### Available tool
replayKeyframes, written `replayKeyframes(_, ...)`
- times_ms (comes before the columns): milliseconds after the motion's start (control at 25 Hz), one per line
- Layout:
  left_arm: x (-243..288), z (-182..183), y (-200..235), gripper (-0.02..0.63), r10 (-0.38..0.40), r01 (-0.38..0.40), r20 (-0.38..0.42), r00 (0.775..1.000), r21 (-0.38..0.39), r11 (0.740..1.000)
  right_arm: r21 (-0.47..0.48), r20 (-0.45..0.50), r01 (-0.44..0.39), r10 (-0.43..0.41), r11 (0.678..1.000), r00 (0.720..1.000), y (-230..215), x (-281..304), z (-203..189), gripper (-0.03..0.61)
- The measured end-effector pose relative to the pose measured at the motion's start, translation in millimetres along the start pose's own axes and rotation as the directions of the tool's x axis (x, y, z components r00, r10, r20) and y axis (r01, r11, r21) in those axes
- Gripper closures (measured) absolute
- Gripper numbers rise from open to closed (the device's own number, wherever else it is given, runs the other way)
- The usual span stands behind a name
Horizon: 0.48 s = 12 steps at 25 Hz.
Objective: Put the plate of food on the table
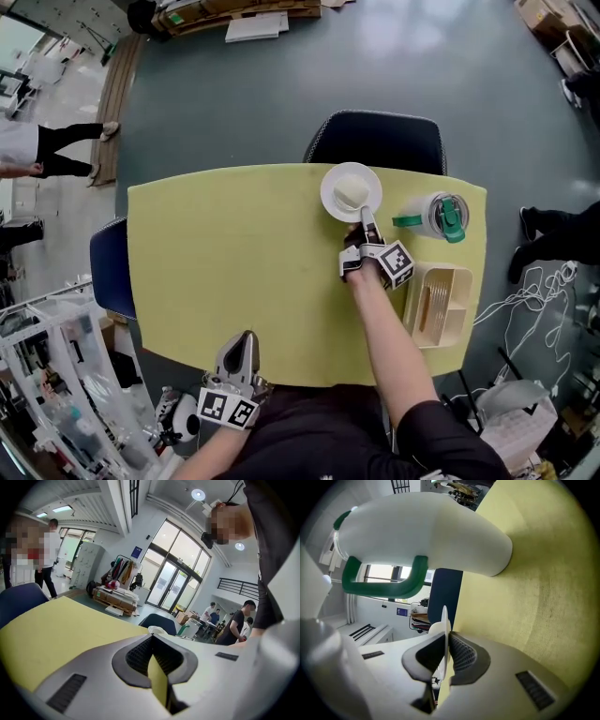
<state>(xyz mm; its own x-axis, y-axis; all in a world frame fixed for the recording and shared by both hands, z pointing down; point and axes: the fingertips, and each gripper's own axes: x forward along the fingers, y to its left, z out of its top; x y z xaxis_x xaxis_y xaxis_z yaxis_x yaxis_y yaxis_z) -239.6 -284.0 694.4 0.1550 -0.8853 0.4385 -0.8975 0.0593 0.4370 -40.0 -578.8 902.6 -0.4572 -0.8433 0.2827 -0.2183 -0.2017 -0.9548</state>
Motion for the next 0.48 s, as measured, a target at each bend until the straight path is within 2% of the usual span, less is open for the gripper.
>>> replayKeyframes(480, 4, -19, 10, 0.604, 0.013, -0.014, -0.042, 0.999, -0.038, 0.999, 0.019, 0.025, 0.091, -0.092, 0.996, 0.995, -26, 3, -4, 0.552)
